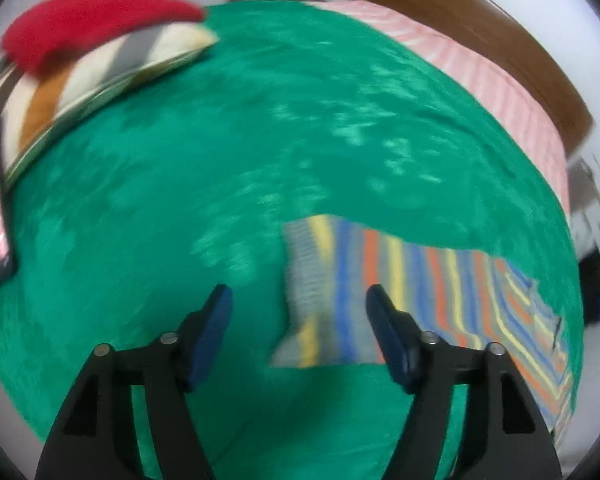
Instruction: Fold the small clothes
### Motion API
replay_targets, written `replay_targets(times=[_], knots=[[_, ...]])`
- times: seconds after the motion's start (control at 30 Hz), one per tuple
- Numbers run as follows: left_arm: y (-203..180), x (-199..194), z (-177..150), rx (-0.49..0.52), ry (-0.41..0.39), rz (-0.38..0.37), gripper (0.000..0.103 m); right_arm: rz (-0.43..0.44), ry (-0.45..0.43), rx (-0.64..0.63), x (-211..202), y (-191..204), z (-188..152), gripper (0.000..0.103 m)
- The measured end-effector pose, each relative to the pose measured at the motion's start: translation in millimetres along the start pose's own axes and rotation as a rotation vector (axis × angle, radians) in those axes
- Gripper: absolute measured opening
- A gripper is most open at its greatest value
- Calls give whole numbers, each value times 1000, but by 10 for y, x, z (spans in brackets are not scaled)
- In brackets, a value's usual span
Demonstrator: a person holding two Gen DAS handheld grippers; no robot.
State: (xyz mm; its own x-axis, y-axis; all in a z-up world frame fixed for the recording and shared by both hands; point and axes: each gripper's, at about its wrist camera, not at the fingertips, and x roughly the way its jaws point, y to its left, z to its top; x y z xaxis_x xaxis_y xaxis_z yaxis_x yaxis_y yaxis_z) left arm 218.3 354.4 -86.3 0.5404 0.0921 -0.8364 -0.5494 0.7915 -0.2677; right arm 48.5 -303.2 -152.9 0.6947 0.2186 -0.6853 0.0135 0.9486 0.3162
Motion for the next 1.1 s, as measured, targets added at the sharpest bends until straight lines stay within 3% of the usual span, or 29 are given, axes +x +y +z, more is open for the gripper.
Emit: replay_targets(times=[0.1, 0.17, 0.2, 0.23, 0.3, 0.4, 0.53, 0.63, 0.7, 0.8, 0.97, 1.03, 1.1], knots=[[-137, 189, 78, 42, 0, 48, 82, -13, 5, -32, 26, 63, -15, 61], [-61, 445, 117, 32, 28, 180, 80, -21, 7, -47, 37, 87, -29, 61], [45, 544, 123, 9, 44, 260, 74, -25, 10, -51, 45, 92, -37, 62], [154, 571, 115, -19, 48, 290, 70, -27, 12, -51, 52, 90, -40, 62], [361, 474, 113, -83, 13, 278, 67, -27, 12, -45, 52, 80, -44, 62], [522, 260, 109, -81, -6, 287, 65, -28, 11, -45, 56, 80, -48, 62], [542, 24, 16, -65, -22, 123, 77, -30, 7, -48, 71, 84, -41, 63], [285, 70, -100, 3, 0, 40, 82, -34, 5, -53, 79, 98, -48, 65], [71, 197, -155, 70, 12, 68, 82, -36, 5, -55, 79, 103, -52, 65], [5, 447, -276, 104, 73, 206, 74, -33, 5, -53, 77, 101, -50, 65], [276, 156, -430, 78, 33, 300, 78, -33, -20, -19, -25, 10, -50, 65], [339, 5, -539, 76, 20, 290, 78, -34, -32, 12, -52, -44, -23, 65], [330, -167, -701, 78, 4, 220, 80, -43, -57, 18, -99, -42, 21, 65]])
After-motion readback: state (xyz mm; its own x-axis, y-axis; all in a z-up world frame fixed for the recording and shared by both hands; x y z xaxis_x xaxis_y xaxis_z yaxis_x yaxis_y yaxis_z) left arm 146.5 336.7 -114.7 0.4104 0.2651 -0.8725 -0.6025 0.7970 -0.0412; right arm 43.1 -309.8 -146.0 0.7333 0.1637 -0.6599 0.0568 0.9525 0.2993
